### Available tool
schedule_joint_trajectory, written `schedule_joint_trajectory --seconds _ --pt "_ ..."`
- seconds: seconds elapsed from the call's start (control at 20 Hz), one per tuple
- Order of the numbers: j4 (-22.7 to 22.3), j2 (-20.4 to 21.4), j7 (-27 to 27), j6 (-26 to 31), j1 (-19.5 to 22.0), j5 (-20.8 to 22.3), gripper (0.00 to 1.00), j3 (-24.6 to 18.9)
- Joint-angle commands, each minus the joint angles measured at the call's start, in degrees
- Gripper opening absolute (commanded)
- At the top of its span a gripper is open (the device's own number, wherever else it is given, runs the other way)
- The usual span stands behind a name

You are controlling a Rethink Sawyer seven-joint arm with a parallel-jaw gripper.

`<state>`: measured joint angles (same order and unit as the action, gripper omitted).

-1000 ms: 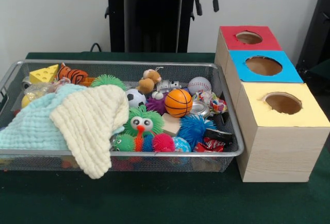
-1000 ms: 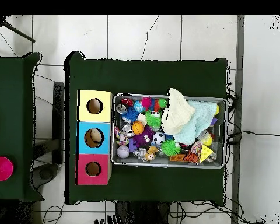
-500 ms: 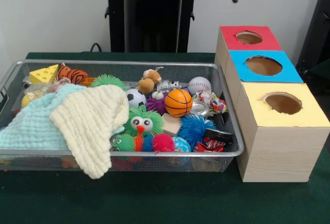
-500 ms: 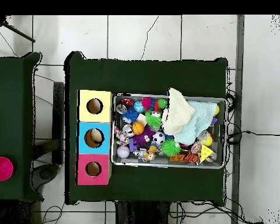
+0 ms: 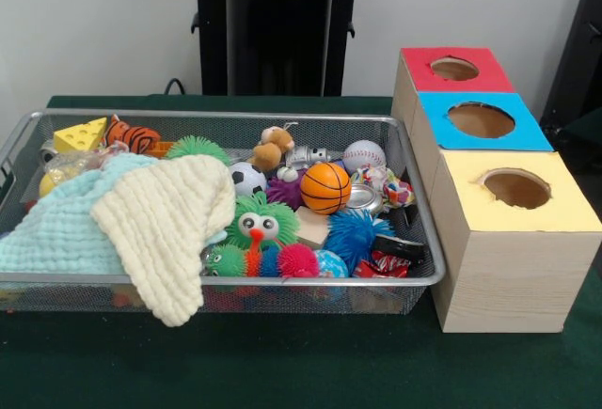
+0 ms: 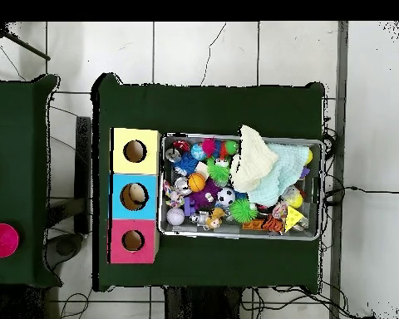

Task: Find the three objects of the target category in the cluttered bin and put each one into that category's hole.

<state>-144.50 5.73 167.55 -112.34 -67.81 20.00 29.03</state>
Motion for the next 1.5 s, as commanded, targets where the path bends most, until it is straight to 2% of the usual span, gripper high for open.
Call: schedule_joint_trajectory --seconds 0.05,0.35,0.6,0.7,0.85,0.95,1.05,1.15,1.25,1.5 --pt "-15.95 -20.1 17.2 30.11 0.97 4.18 1.0 -6.25" --pt "-13.71 -17.95 8.56 34.53 5.67 -0.92 1.0 -10.09" --pt "-15.71 -14.7 4.71 36.52 9.28 -6.45 1.0 -14.0" --pt "-17.53 -13.3 4.13 36.72 8.98 -11.36 1.0 -16.75" --pt "-18.07 -13.01 6.58 34.9 6.85 -18.55 1.0 -21.42" --pt "-17.29 -13.91 7.84 33.3 5.57 -21.52 1.0 -23.7" --pt "-15.81 -14.95 7.22 32.42 4.73 -22.04 1.0 -24.51" --pt "-16.32 -14.35 6.5 32.4 3.07 -25.72 1.0 -26.48" --pt "-16.09 -14.45 6.12 32.24 2.54 -26.82 1.0 -27.13" --pt "-12.52 -16.63 5.57 32.6 3.72 -23.62 1.0 -26.03"
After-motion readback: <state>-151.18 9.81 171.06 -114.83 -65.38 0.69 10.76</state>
